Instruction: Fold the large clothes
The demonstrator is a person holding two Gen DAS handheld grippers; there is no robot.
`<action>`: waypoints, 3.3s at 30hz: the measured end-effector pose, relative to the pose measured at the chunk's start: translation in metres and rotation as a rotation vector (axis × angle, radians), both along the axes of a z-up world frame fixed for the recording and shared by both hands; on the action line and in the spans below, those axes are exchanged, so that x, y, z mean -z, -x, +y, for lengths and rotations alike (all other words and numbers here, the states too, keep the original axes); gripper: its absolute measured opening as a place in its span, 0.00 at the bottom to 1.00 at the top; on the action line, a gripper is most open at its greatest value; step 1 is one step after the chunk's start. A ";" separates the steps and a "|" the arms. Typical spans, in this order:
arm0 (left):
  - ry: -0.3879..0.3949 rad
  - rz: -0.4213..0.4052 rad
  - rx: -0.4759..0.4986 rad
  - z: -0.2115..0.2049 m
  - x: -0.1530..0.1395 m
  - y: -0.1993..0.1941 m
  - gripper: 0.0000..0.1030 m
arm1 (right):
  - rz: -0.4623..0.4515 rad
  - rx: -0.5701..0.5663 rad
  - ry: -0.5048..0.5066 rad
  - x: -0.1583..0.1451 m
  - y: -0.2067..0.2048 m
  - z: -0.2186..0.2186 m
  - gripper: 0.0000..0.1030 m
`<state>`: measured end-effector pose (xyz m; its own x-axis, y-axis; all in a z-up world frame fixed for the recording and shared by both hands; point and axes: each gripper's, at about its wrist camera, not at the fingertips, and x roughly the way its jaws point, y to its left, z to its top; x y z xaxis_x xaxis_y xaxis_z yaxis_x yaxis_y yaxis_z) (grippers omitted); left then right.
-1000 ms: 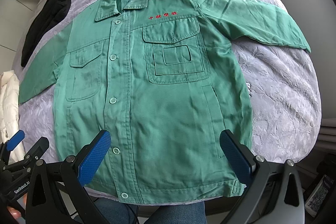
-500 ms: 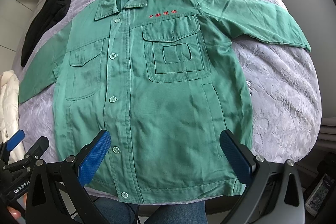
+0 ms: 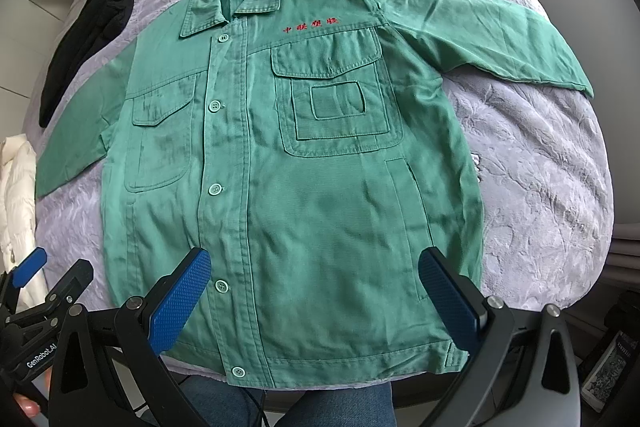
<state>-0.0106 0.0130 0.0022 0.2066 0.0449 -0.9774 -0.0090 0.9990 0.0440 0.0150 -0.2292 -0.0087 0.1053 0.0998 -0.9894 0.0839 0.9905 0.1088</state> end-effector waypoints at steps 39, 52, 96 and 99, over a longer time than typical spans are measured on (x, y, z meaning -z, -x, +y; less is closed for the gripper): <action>0.292 -0.181 -0.508 0.313 0.106 -0.070 1.00 | 0.037 -0.167 -0.297 0.040 -0.013 0.160 1.00; 0.486 -0.359 -0.716 0.415 0.159 -0.115 1.00 | 0.127 -0.238 -0.271 0.092 -0.002 0.238 1.00; -0.024 -0.450 0.195 -0.015 0.086 -0.134 1.00 | -0.188 -0.098 -0.184 0.085 -0.109 -0.043 1.00; -0.114 -0.439 0.032 0.045 0.089 -0.134 1.00 | -0.281 -0.232 -0.108 0.067 -0.131 0.011 1.00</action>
<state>0.1239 0.0583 -0.0866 0.6034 0.1342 -0.7860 -0.0202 0.9880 0.1532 0.1457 -0.2183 -0.0758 0.3331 0.2552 -0.9077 -0.1889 0.9612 0.2009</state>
